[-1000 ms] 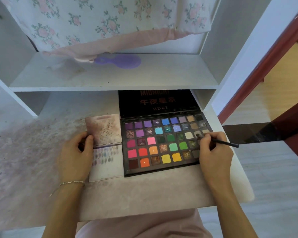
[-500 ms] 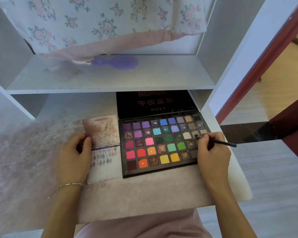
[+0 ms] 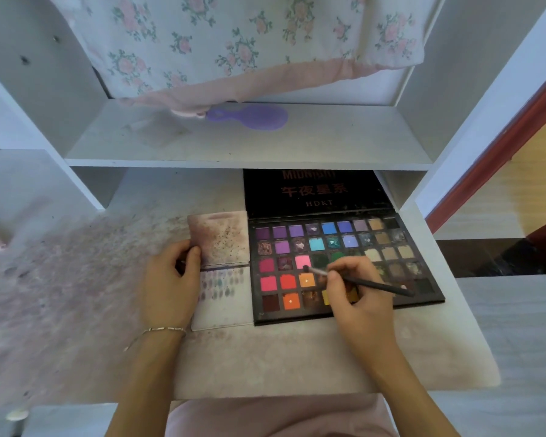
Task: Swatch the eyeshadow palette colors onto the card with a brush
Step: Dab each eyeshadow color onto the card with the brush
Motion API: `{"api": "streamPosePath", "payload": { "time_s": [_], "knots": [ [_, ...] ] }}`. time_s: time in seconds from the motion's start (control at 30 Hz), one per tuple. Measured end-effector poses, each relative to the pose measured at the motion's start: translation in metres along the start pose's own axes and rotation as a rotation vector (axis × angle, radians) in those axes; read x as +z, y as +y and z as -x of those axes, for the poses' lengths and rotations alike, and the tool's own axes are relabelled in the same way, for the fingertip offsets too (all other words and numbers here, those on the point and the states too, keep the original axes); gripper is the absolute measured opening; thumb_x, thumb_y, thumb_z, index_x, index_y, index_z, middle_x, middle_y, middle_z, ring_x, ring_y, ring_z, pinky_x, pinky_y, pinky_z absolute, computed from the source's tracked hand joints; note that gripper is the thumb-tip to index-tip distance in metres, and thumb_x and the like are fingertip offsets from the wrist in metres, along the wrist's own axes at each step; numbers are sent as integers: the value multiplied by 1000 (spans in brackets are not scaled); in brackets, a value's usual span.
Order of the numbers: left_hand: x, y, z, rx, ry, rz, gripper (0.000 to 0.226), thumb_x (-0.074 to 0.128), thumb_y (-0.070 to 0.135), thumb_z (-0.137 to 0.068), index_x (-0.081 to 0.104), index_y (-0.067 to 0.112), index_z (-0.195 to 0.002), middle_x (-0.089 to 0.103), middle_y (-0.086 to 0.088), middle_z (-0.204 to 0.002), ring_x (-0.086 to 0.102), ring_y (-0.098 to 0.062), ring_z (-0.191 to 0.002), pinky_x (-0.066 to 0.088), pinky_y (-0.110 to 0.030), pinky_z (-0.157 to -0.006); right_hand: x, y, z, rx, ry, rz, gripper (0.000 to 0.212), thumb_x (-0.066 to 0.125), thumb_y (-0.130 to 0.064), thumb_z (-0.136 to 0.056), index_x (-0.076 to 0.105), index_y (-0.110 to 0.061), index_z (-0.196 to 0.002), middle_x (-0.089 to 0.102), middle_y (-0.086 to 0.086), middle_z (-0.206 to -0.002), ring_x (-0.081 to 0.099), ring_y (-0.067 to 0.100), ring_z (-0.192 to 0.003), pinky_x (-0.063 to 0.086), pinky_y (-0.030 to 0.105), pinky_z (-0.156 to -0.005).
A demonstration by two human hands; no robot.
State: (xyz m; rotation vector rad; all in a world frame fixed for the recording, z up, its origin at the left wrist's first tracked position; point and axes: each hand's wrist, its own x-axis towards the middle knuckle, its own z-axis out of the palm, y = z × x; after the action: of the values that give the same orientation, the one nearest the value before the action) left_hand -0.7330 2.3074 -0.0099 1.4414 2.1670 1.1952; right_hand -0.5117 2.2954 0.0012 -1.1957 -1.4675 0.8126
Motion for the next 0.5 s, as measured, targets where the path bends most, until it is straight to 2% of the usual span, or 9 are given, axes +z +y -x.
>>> {"api": "streamPosePath", "payload": {
  "time_s": [0.1, 0.2, 0.3, 0.43, 0.5],
  "knots": [
    [0, -1, 0, 8, 4, 4, 17, 52, 15, -88, 67, 14, -97, 63, 2, -79, 51, -6, -65, 35, -16, -55, 22, -7, 5, -8, -93, -55, 18, 54, -13, -81, 52, -31, -80, 59, -10, -78, 56, 4, -64, 46, 14, -56],
    [1, -3, -1, -11, 16, 3, 17, 53, 16, -88, 67, 15, -97, 63, 3, -80, 53, -12, -71, 34, -24, -59, 41, -10, 9, -33, -166, 23, 19, 55, -21, -82, 53, -38, -76, 58, -10, -78, 55, 6, -69, 45, 15, -58],
    [2, -4, -1, -13, 15, -4, 17, 52, 18, -88, 67, 16, -97, 63, 5, -81, 55, -13, -73, 36, -23, -58, 54, -11, 8, -34, -233, 116, 9, 52, -29, -83, 53, -36, -79, 58, -12, -75, 54, 6, -76, 46, 23, -65],
    [2, -5, -1, -22, 5, 12, 17, 52, 19, -88, 66, 17, -98, 67, 0, -85, 58, -20, -79, 46, -33, -69, 60, -11, 7, -62, -222, 212, 8, 49, -32, -83, 50, -36, -76, 55, -16, -72, 53, 4, -75, 42, 17, -62],
    [2, -6, -1, -18, 5, 19, 17, 52, 19, -88, 66, 17, -98, 66, 0, -83, 58, -21, -79, 46, -34, -70, 61, -11, 7, -55, -228, 226, 7, 49, -31, -83, 52, -31, -76, 55, -16, -72, 54, 5, -74, 42, 20, -63]
  ]
}}
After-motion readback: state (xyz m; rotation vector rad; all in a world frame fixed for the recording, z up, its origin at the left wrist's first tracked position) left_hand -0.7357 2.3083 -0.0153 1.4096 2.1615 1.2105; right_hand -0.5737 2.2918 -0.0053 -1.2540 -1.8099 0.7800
